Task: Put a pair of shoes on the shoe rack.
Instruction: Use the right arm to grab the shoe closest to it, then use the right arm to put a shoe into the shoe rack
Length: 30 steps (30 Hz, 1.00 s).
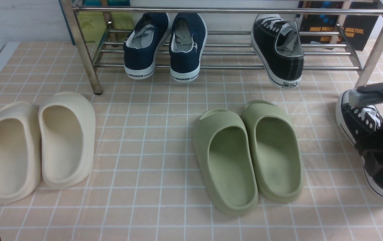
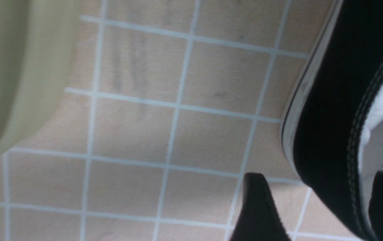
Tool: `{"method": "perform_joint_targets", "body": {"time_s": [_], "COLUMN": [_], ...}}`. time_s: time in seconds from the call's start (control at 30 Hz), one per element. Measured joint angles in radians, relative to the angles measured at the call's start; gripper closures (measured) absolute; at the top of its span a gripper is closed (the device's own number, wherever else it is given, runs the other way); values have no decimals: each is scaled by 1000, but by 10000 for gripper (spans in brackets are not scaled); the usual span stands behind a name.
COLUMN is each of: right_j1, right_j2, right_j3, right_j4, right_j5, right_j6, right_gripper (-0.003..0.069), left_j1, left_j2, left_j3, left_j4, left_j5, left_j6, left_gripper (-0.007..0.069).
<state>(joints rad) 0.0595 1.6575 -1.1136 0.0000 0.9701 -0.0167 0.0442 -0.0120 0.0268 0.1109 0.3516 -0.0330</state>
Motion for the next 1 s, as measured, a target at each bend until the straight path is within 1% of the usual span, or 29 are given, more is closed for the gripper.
{"method": "perform_joint_targets", "body": {"time_s": [0.1, 0.17, 0.23, 0.27, 0.3, 0.33, 0.37, 0.4, 0.5, 0.57, 0.6, 0.7, 0.83, 1.0], "right_j1": [-19, -21, -21, -21, -21, -21, -21, -21, -19, -15, -5, 24, 54, 61], "right_j2": [23, 32, 49, 52, 52, 53, 53, 53, 48, 35, 12, -31, -49, -15], "right_j3": [28, 30, 32, 32, 32, 32, 32, 30, 11, -5, -33, -95, -192, -290], "right_j4": [-12, -14, -14, -14, -14, -14, -14, -14, 0, 0, 18, 57, 96, 144], "right_j5": [-60, -71, -79, -82, -83, -88, -89, -86, -57, -34, 14, 65, 75, 110], "right_j6": [1, 1, 2, 2, 2, 2, 1, 1, 0, -10, -32, -64, -83, -87], "right_gripper": [226, 233, 271, 309, 333, 399, 431, 510, 638, 654, 654, 654, 654, 654], "left_j1": [0, 0, 0, 0, 0, 0, 0, 0, 0, 0, 0, 0, 0, 0], "left_j2": [0, 0, 0, 0, 0, 0, 0, 0, 0, 0, 0, 0, 0, 0], "left_j3": [0, 0, 0, 0, 0, 0, 0, 0, 0, 0, 0, 0, 0, 0], "left_j4": [1, 1, 1, 1, 1, 1, 1, 1, 1, 1, 1, 2, 3, 5], "left_j5": [0, 0, 0, 0, 0, 0, 0, 0, 0, 0, 0, 0, 0, 0], "left_j6": [0, 0, 0, 0, 0, 0, 0, 0, 0, 0, 0, 0, 0, 0], "left_gripper": [386, 386, 386, 386, 386, 386, 386, 386, 386, 386, 386, 386, 386, 386]}}
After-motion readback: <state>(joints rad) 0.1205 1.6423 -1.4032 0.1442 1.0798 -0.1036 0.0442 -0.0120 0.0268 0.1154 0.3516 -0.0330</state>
